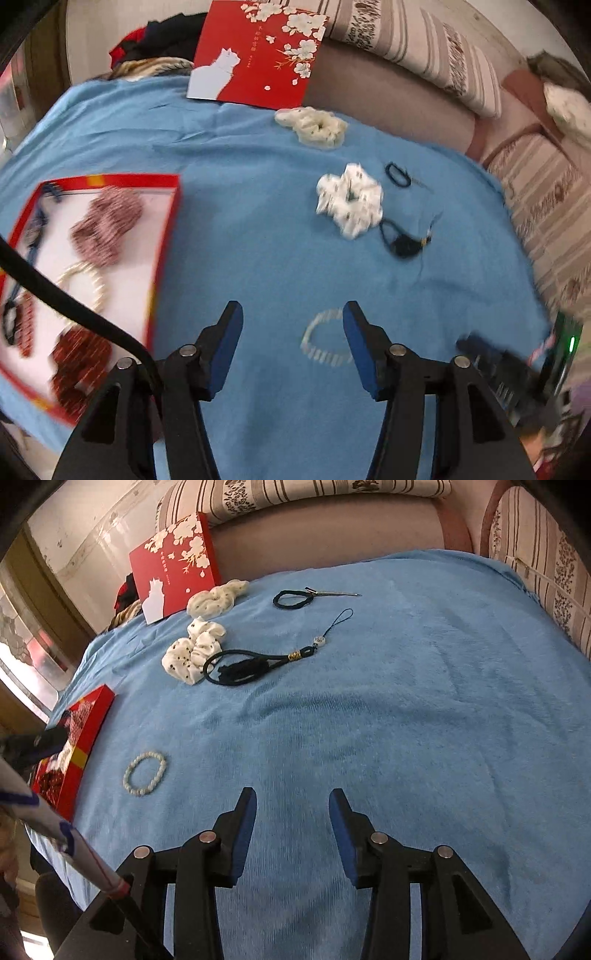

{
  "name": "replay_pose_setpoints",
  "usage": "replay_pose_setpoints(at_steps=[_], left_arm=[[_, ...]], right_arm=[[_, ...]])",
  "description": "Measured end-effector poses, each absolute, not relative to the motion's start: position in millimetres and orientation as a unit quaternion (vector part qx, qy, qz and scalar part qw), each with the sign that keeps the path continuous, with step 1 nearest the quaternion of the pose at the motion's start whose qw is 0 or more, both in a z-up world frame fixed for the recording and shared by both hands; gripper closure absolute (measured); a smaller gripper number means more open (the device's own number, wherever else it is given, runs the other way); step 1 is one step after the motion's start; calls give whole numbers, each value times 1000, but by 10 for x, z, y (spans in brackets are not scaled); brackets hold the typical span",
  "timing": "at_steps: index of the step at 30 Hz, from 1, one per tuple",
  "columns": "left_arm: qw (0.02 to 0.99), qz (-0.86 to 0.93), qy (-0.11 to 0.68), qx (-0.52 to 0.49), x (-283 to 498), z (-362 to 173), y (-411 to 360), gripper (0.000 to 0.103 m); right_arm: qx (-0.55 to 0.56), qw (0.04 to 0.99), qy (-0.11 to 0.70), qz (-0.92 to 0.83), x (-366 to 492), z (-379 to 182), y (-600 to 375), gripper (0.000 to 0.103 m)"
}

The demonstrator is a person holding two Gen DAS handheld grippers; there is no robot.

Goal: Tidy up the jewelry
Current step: 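Grasp white polka-dot scrunchie with left tool while right tool reaches black cord lanyard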

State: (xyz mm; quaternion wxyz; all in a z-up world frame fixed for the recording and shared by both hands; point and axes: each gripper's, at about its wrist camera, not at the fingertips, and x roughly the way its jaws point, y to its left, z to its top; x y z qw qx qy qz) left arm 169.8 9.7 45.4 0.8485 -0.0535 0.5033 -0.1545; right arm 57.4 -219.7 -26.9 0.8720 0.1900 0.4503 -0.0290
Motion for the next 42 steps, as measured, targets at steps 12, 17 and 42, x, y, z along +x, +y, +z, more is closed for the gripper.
replay_pose_setpoints(at_steps=[12, 17, 42], left_arm=[[815, -178, 546, -78, 3012, -218, -670, 46], [805, -196, 558, -47, 3003, -245, -790, 95], [830, -212, 502, -116, 1807, 474, 245, 95]], right_arm=[[215, 875, 433, -30, 888, -302, -2361, 58], [210, 875, 436, -24, 1024, -308, -2344, 58], [198, 886, 420, 0, 1406, 82, -2140, 100]])
